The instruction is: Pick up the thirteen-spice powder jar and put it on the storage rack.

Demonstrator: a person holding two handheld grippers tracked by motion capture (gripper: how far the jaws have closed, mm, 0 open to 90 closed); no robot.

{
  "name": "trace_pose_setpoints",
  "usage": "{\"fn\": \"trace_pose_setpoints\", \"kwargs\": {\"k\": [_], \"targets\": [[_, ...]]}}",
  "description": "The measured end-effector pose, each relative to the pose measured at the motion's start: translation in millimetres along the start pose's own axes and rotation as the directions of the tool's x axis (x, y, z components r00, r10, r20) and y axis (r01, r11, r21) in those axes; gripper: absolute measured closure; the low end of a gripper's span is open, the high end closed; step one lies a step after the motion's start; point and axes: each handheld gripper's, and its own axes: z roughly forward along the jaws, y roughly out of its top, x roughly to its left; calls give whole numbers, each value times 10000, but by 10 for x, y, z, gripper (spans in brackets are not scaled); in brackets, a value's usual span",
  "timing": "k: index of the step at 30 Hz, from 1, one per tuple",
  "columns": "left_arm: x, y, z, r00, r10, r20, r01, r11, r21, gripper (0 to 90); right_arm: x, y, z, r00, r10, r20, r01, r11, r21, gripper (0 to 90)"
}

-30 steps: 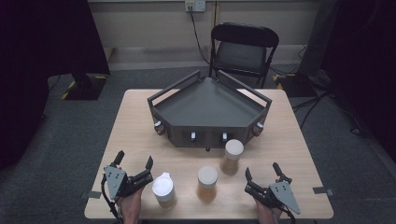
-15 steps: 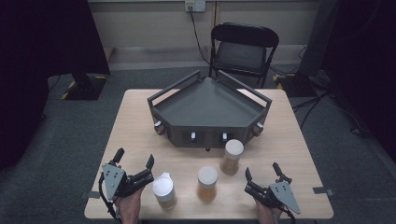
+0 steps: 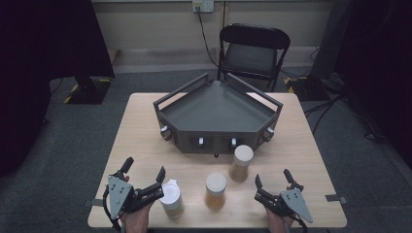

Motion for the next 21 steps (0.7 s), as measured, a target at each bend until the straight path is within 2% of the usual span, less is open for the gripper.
{"fn": "trace_pose_setpoints", "kwargs": {"k": [6, 9, 15, 21], "targets": [[-66, 27, -34, 9998, -17, 219, 15, 10000, 84, 3, 0, 0, 0, 10000, -2, 0, 2, 10000, -1, 24], [-106, 57, -53, 9996, -19, 282, 10, 9995, 308, 3, 0, 0, 0, 10000, 0, 0, 0, 10000, -1, 25], [-171, 22, -109, 9988, -49, 495, 31, 9993, 366, 3, 0, 0, 0, 10000, 0, -1, 0, 10000, 2, 25], [-257, -77, -183, 9971, 137, 749, -170, 9989, 445, 5, -1, 0, 0, 10000, -2, -4, 2, 10000, -4, 25]]}}
